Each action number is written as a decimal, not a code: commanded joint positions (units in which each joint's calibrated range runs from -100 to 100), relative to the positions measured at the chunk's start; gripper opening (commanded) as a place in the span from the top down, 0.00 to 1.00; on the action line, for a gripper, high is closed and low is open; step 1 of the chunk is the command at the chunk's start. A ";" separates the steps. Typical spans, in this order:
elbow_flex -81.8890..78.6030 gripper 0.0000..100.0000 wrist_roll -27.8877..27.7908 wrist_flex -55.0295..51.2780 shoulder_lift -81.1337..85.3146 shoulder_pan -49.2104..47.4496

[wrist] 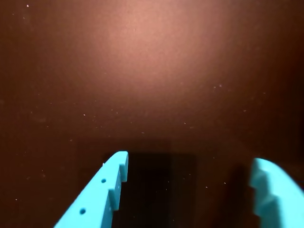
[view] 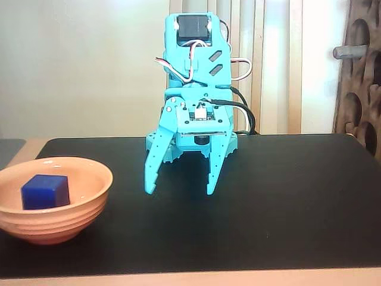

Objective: Place the blue cube in the orange bowl.

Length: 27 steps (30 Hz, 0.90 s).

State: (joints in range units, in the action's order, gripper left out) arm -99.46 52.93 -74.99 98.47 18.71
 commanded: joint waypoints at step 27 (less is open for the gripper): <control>-0.54 0.99 0.25 -0.71 1.02 0.05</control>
State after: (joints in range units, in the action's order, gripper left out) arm -99.46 52.87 -75.08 98.47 18.52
